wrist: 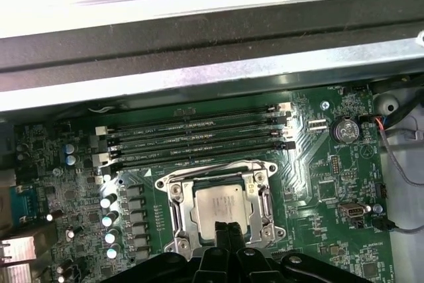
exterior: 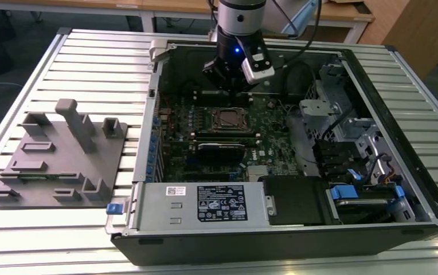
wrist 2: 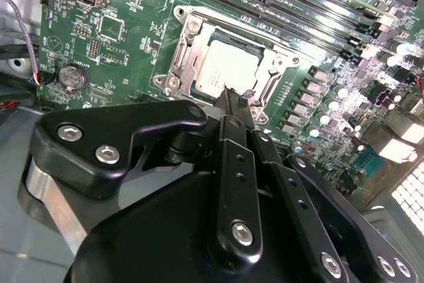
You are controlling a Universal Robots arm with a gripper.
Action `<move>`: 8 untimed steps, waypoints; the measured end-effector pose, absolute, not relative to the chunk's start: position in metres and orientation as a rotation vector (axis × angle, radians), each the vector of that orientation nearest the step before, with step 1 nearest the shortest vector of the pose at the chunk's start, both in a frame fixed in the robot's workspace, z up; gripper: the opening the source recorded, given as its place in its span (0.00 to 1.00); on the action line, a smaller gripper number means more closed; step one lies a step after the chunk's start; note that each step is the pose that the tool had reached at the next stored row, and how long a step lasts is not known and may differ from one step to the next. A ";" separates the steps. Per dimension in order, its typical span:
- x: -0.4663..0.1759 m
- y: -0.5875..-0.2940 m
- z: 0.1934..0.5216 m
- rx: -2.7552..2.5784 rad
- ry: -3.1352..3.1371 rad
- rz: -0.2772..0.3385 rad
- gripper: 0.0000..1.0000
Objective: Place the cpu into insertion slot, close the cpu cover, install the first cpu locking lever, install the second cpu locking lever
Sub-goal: 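Install the second cpu locking lever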
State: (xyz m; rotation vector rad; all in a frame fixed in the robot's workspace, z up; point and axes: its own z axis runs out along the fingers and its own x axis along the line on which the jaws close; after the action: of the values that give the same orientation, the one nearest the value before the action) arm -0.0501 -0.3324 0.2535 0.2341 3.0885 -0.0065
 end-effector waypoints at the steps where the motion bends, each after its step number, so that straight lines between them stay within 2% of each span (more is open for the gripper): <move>1: -0.050 -0.332 0.254 0.234 3.088 -0.006 0.10; 8: -0.050 -0.332 0.255 0.234 3.088 -0.007 0.10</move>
State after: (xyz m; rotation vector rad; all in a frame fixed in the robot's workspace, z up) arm -0.0501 -0.3325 0.2545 0.2339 3.0885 -0.0066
